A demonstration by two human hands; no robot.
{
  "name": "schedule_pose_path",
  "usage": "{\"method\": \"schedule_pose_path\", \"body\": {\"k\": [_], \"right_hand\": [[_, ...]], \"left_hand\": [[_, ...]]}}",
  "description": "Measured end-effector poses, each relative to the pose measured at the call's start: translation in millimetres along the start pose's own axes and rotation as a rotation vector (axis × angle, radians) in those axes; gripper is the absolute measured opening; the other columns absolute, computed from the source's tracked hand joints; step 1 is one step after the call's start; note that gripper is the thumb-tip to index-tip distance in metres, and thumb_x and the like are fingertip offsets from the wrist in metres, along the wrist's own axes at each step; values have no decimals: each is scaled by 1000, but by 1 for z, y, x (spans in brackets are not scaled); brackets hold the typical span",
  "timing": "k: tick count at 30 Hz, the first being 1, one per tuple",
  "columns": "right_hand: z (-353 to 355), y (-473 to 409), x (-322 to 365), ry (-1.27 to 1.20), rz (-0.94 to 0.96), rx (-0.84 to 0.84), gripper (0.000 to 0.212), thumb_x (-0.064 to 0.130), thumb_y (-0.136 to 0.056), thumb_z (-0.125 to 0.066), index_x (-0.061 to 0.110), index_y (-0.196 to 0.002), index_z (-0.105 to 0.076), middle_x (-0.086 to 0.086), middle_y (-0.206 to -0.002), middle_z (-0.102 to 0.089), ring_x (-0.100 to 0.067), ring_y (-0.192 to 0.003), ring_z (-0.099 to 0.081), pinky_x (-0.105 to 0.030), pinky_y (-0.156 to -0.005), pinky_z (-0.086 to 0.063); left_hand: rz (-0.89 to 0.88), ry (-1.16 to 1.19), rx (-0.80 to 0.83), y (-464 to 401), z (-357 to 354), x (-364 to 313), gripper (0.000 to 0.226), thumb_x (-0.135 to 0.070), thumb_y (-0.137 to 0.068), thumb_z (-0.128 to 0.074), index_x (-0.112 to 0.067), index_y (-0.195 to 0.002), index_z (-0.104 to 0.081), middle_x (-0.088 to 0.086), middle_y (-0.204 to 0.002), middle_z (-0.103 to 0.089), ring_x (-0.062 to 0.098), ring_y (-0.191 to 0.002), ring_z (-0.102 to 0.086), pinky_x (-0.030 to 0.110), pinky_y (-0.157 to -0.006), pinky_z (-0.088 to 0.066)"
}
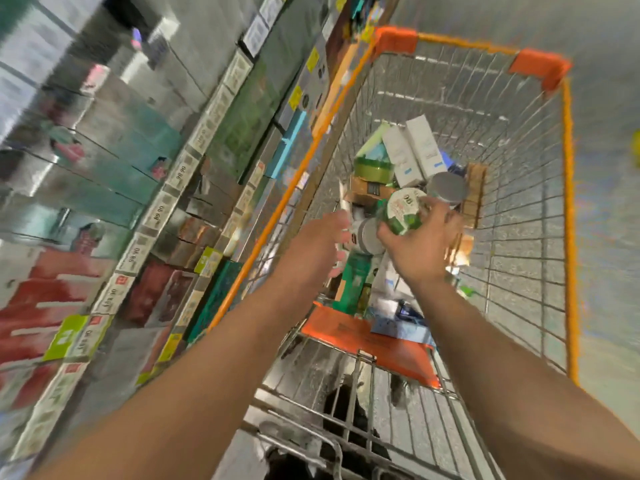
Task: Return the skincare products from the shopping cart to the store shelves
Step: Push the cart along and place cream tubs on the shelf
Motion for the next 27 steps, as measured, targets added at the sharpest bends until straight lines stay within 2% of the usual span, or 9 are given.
{"method": "schedule_pose_path", "body": {"k": [3, 6, 9, 12, 15, 19, 23, 25, 27], "right_hand": [[15, 30, 65, -55, 138, 3, 73, 32, -68, -93, 14, -127, -53, -14, -131, -39, -28, -126, -41, -20, -99, -36], [32, 69, 131, -77, 264, 25, 65, 39, -65, -92, 25, -115, -54, -7, -123, -41, -24, -122, -42, -22, -98, -38], [44, 118, 194, -169, 373, 89, 64, 46, -61, -90, 38, -110, -51, 1, -123, -38, -20, -124, -45, -30, -104, -46], [50, 167, 251, -189, 461, 161, 61, 48, -60, -90, 42, -108, -52, 3, -124, -40, -11, -122, -45, -21, -100, -45], [48, 216, 306, -221, 561, 262, 61, 50, -58, -88, 43, -108, -55, 5, -124, -43, -6, -119, -49, -13, -97, -43], [35, 284, 371, -285, 698, 435, 63, 54, -54, -83, 40, -110, -58, 9, -119, -51, -1, -113, -54, -15, -90, -46], [20, 353, 424, -347, 848, 566, 62, 50, -54, -81, 33, -110, -62, 6, -117, -56, 1, -110, -58, -10, -88, -45], [12, 386, 445, -378, 883, 628, 62, 52, -52, -82, 34, -108, -63, 10, -115, -56, 3, -109, -58, -8, -86, -45], [4, 418, 462, -404, 905, 679, 61, 55, -51, -83, 35, -106, -65, 16, -112, -56, 3, -108, -60, -7, -85, -44]], "left_hand": [[-206, -39, -62, 27, 20, -28, 46, -48, -101, -47, -18, -131, -63, 7, -137, -62, 26, -122, -60, 44, -98, -53], [-343, 30, -122, 64, 52, -56, 44, -58, -87, -49, -39, -124, -63, -15, -136, -57, 10, -131, -52, 47, -118, -37], [-499, 17, -117, 106, 88, -74, 48, -58, -95, -48, -45, -142, -52, -26, -137, -44, 1, -139, -37, 42, -123, -28], [-617, 55, -115, 152, 135, -81, 54, -68, -85, -45, -59, -138, -49, -23, -154, -37, 1, -147, -31, 43, -125, -24], [-667, 104, -129, 197, 184, -76, 47, -73, -81, -46, -72, -128, -50, -39, -144, -38, 2, -145, -36, 44, -124, -29], [-782, 163, -135, 257, 239, -58, 63, -69, -80, -56, -61, -142, -45, -24, -152, -42, 8, -141, -45, 43, -119, -37], [-908, 175, -224, 321, 294, -30, 108, -59, -66, -84, -34, -155, -29, -24, -148, -44, -5, -123, -58, 19, -96, -48], [-935, 186, -234, 349, 319, -12, 128, -64, -53, -92, -30, -157, -27, -11, -159, -37, 1, -131, -56, 19, -98, -49], [-962, 186, -249, 377, 342, 4, 131, -66, -47, -92, -37, -156, -26, -7, -163, -33, 7, -139, -50, 27, -106, -47]]}}
Point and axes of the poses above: each hand's wrist, its own y-axis away from the middle knuckle, its own z-axis out of the back of the hand, x = y × z, the point moved 9 cm from there along -y, towards the middle knuckle
